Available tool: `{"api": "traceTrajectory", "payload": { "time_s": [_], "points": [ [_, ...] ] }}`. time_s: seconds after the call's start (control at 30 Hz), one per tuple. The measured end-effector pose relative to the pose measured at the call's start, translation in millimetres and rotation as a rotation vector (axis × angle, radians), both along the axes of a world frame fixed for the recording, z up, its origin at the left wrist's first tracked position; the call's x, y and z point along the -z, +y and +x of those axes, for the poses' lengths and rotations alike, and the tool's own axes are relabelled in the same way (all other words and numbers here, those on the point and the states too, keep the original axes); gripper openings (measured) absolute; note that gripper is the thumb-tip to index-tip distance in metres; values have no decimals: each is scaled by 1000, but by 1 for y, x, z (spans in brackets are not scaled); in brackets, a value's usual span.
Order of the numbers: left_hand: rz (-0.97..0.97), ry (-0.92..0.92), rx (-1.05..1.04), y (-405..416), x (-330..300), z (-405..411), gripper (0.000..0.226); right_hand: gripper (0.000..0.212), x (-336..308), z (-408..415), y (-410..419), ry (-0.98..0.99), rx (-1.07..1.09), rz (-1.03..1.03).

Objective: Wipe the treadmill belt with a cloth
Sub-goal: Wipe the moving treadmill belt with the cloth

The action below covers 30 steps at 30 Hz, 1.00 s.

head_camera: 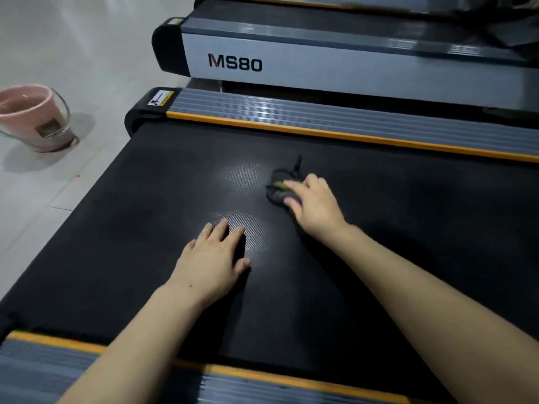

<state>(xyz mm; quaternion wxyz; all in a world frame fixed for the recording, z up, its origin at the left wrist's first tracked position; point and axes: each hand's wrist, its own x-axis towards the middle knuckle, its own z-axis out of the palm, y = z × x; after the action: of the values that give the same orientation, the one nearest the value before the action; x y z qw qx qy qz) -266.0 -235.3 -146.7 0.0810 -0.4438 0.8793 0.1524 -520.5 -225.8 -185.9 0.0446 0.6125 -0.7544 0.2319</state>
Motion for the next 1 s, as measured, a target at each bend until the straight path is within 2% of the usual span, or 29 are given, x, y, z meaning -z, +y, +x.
{"api": "traceTrajectory", "payload": {
  "time_s": [0.13, 0.2, 0.3, 0.4, 0.5, 0.67, 0.77, 0.87, 0.93, 1.0],
  "points": [
    [58, -16, -30, -8, 3, 3, 73, 39, 5, 33, 76, 28, -351, -23],
    [68, -41, -2, -8, 4, 3, 74, 37, 7, 26, 71, 67, -420, -31],
    [62, -82, 42, -13, 8, 3, 75, 37, 13, 0, 3, 125, -311, -55],
    [87, -86, 50, -16, 12, 4, 76, 34, 8, -18, -73, 30, -20, -6],
    [113, -53, 41, -19, 10, 6, 75, 35, 7, -14, -94, 20, 24, 34],
    [116, -85, 45, -19, 10, 1, 76, 35, 16, 14, -6, 73, -343, -81],
    [111, -109, 46, -19, 13, 0, 76, 34, 18, 6, -7, 100, -442, -63],
    [102, -117, 51, -18, 14, 0, 75, 35, 8, -27, -77, 121, -253, -36],
    [114, -127, 49, -17, 16, 0, 74, 35, -2, -40, -118, 72, -51, 29],
    [130, -130, 47, -18, 17, 1, 74, 36, -3, -38, -136, 29, 52, 55]
  ]
}}
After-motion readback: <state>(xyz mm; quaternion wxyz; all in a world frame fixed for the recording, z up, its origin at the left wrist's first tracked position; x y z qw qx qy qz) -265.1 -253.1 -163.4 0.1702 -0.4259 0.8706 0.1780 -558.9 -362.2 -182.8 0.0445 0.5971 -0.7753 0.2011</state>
